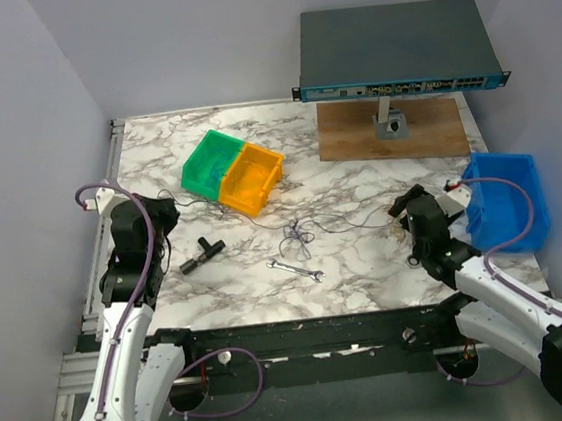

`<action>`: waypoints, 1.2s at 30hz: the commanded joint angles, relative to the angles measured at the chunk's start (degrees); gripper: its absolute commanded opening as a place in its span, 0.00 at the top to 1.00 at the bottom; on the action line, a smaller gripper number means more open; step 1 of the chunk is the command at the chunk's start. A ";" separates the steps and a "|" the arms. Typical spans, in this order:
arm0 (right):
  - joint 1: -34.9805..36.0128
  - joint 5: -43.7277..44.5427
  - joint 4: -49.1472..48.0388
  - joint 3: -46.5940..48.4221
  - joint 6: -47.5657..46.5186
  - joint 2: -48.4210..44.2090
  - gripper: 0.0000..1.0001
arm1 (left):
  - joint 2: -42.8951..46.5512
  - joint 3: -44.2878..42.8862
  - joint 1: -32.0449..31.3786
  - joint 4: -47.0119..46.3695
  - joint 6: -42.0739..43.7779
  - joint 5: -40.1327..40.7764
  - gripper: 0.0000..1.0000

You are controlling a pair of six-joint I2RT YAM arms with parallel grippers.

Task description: Untangle the cables

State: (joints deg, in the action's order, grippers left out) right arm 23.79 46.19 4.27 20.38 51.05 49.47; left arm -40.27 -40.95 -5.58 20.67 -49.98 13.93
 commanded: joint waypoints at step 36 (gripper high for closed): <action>22.62 -49.21 -18.69 26.48 -37.43 46.50 0.25 | -1.72 -14.06 0.38 -0.47 19.98 -26.38 1.00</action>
State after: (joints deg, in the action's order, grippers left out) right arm 46.17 -5.67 -16.82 44.23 14.72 92.18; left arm -45.84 -55.86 -5.56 22.85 -31.22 -12.73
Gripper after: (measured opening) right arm 0.778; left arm 0.009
